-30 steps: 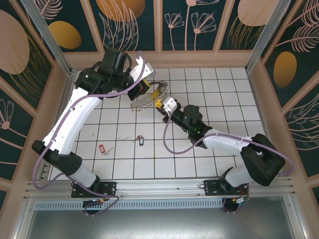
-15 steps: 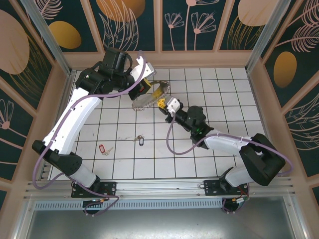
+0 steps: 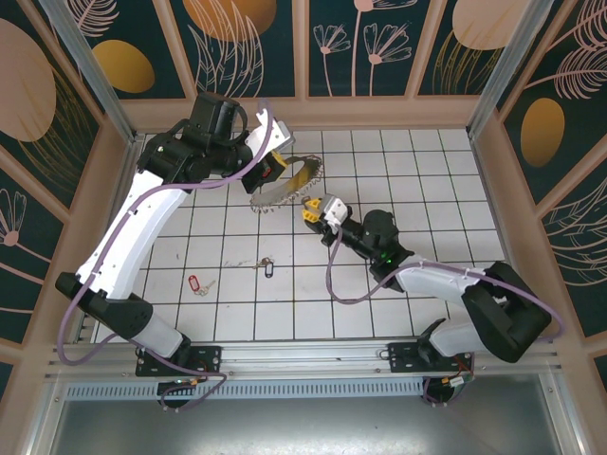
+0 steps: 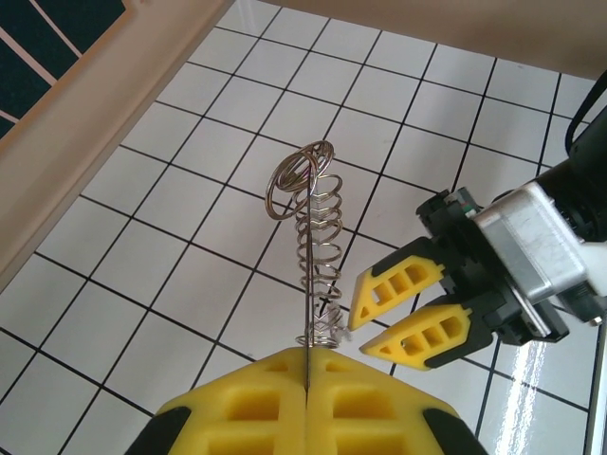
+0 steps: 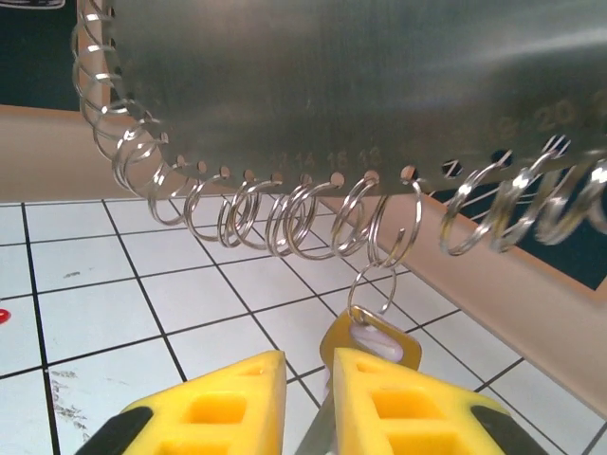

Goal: Put the keys on the keyring

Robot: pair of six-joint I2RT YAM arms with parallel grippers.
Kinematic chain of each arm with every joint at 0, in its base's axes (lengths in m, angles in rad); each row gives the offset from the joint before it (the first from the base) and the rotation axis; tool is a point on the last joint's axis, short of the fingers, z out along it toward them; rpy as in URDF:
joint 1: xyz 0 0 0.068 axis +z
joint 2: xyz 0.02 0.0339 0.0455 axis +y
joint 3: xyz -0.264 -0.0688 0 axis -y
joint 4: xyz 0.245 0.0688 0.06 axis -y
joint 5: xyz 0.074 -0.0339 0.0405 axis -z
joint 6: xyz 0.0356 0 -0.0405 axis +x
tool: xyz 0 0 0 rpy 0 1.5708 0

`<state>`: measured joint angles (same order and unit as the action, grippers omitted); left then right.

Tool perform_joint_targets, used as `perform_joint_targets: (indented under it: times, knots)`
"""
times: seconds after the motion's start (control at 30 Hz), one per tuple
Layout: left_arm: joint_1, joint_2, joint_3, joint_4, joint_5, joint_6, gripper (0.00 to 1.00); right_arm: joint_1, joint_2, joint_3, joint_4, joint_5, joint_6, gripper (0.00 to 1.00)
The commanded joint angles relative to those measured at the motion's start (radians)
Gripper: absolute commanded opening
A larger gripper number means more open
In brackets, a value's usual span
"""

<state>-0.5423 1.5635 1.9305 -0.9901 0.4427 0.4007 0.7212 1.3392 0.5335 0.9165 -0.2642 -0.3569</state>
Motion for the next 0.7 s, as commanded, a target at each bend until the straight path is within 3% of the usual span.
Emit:
perform_joint_targets:
  times: [0.0,0.33,0.67]
  knots:
    - [0.002,-0.032,-0.004,0.037,0.035,0.021,0.00,-0.004,-0.062,-0.018,0.038,-0.026,0.018,0.17]
    - [0.003,-0.040,-0.011,0.044,0.038,0.016,0.00,0.001,-0.052,0.021,0.058,-0.041,0.025,0.09]
    - [0.003,-0.038,-0.016,0.048,0.037,0.013,0.00,0.048,-0.012,0.065,0.051,-0.042,-0.011,0.10]
